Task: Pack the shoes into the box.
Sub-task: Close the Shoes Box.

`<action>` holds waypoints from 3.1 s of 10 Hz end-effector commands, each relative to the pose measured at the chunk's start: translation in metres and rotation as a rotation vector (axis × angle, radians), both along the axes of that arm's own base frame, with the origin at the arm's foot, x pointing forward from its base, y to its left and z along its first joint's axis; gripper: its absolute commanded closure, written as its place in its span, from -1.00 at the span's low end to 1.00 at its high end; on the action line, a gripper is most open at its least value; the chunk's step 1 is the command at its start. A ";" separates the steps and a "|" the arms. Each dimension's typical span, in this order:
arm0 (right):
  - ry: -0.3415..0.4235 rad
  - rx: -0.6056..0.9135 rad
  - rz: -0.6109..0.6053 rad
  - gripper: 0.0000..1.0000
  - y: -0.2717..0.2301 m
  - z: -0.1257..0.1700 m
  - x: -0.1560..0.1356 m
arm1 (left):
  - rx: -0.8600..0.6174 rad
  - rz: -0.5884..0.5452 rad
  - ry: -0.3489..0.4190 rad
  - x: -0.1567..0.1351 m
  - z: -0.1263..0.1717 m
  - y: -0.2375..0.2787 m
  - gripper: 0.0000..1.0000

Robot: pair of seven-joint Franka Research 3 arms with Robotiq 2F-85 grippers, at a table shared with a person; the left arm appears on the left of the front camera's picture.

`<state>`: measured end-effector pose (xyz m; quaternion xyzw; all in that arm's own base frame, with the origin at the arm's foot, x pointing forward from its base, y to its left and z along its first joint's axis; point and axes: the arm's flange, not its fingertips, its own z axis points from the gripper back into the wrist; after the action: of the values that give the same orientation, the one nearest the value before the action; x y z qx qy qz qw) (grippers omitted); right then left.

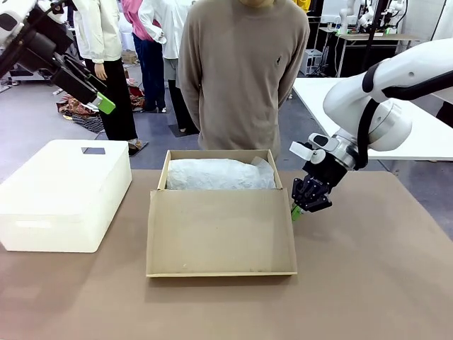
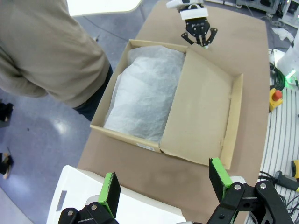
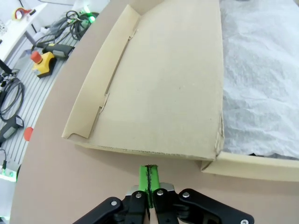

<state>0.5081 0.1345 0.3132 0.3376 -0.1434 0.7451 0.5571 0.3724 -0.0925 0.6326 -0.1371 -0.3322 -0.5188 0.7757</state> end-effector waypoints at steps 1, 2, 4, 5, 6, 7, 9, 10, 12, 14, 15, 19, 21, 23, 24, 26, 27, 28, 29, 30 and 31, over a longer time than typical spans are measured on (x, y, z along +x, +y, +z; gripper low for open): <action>-0.076 0.051 0.003 1.00 0.003 -0.015 -0.007 | -0.016 -0.005 0.003 -0.001 0.001 0.000 -1.00; -0.074 0.055 0.006 1.00 0.006 -0.019 -0.006 | -0.016 -0.005 0.003 -0.001 0.001 0.000 -1.00; -0.066 0.056 0.012 1.00 0.009 -0.025 -0.006 | -0.016 -0.005 0.003 -0.001 0.001 0.000 -1.00; -0.060 0.059 0.013 1.00 0.010 -0.028 -0.005 | -0.016 -0.005 0.003 -0.001 0.001 0.000 -1.00; -0.056 0.060 0.016 1.00 0.011 -0.031 -0.005 | -0.016 -0.005 0.003 -0.001 0.001 0.000 -1.00; -0.049 0.067 0.022 1.00 0.012 -0.033 -0.004 | -0.016 -0.005 0.003 -0.001 0.001 0.000 -1.00; -0.030 0.095 0.047 1.00 0.012 -0.032 -0.008 | -0.016 -0.005 0.003 -0.001 0.001 0.000 -1.00; -0.019 0.122 0.063 1.00 0.011 -0.033 -0.011 | -0.016 -0.005 0.003 -0.001 0.001 0.000 -1.00; -0.003 0.149 0.091 1.00 0.009 -0.031 -0.016 | -0.016 -0.005 0.003 -0.001 0.001 0.000 -1.00; 0.018 0.177 0.107 1.00 0.008 -0.028 -0.020 | -0.016 -0.005 0.003 -0.001 0.001 0.000 -1.00; 0.034 0.182 0.115 1.00 0.008 -0.027 -0.022 | -0.016 -0.005 0.003 -0.001 0.001 0.000 -1.00; 0.059 0.251 0.095 1.00 0.003 -0.021 -0.029 | -0.016 -0.005 0.003 -0.001 0.001 0.000 -1.00; 0.080 0.327 0.085 1.00 -0.003 -0.017 -0.032 | -0.016 -0.005 0.003 -0.001 0.001 0.000 -1.00; 0.075 0.399 0.072 1.00 -0.010 -0.013 -0.036 | -0.016 -0.005 0.003 -0.001 0.001 0.000 -1.00; 0.066 0.425 0.060 1.00 -0.013 -0.010 -0.038 | -0.016 -0.005 0.003 -0.001 0.001 0.000 -1.00; 0.033 0.480 0.037 1.00 -0.016 -0.002 -0.043 | -0.016 -0.005 0.003 -0.001 0.001 0.000 -1.00; 0.024 0.506 0.034 1.00 -0.017 0.003 -0.043 | -0.016 -0.005 0.003 -0.001 0.001 0.000 -1.00; 0.003 0.527 0.020 1.00 -0.016 0.008 -0.044 | -0.016 -0.005 0.003 -0.001 0.001 0.000 -1.00; -0.014 0.542 0.004 1.00 -0.016 0.013 -0.044 | -0.016 -0.005 0.003 -0.001 0.001 0.000 -1.00; -0.039 0.559 -0.016 1.00 -0.017 0.017 -0.044 | -0.016 -0.005 0.003 -0.001 0.001 0.000 -1.00; -0.058 0.577 -0.031 1.00 -0.018 0.020 -0.045 | -0.016 -0.005 0.003 -0.001 0.001 0.000 -1.00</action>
<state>0.4753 0.1158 0.3380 0.4776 -0.3264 0.6735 0.4601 0.3724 -0.0925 0.6325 -0.1371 -0.3322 -0.5188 0.7757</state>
